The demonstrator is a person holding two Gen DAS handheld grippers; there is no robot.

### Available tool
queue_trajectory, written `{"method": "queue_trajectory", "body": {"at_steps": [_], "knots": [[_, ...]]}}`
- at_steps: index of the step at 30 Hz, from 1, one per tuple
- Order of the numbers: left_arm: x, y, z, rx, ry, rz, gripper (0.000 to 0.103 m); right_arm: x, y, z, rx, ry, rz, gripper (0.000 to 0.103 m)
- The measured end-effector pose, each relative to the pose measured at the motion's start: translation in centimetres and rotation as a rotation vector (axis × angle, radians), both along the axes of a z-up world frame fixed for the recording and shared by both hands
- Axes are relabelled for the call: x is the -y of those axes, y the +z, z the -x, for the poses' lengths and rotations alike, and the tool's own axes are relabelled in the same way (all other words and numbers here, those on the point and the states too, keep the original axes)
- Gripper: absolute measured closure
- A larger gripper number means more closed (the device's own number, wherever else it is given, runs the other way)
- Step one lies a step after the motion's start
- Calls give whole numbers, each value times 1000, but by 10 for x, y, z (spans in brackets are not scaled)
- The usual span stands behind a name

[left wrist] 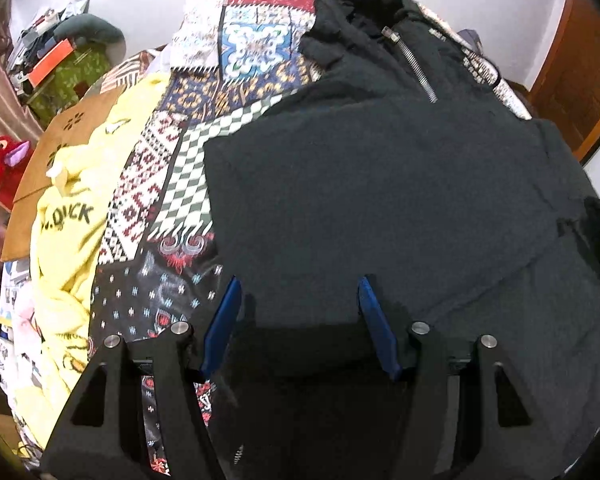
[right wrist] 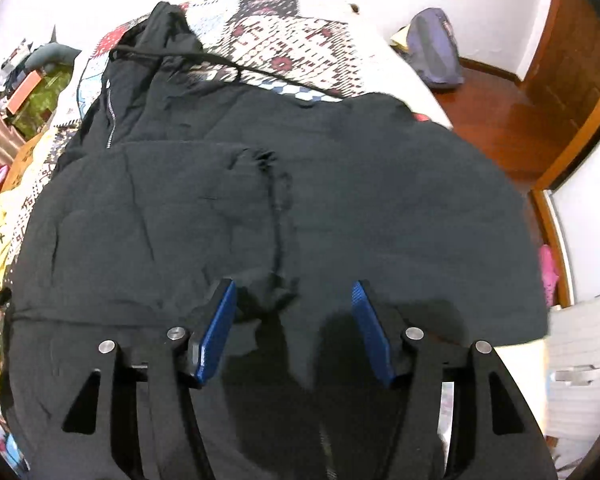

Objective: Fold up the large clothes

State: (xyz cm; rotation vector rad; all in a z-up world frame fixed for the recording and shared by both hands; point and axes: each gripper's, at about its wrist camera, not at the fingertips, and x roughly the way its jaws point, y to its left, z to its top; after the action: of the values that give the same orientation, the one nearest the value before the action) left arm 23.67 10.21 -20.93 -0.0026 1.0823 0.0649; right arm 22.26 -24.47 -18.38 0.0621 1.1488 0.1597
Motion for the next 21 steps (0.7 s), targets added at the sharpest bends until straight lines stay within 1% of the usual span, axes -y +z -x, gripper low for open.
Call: {"method": "queue_trajectory", "body": {"at_steps": [4,8,11,14,16,19,21], "knots": [[13,26,-13,62,-17,-9,42,25,18,9,51,-52,4,47],[27,51,-29,123,-38,3,42,59,30,15,78,-139,-52,44],[39,62,-39,152,-52,18,42,83,33,21,90,-214,-76,41],[50,67,-50,165,-69,49,42,112,26,25,73,-300,-102,41],[58,66,-56,162,-80,61,42,121,17,24,51,-345,-115,41],[70,59,-62,142,-99,75,42,140,-3,24,-4,-412,-167,41],[76,51,-65,121,-111,80,42,151,-21,22,-49,-461,-220,41]]}}
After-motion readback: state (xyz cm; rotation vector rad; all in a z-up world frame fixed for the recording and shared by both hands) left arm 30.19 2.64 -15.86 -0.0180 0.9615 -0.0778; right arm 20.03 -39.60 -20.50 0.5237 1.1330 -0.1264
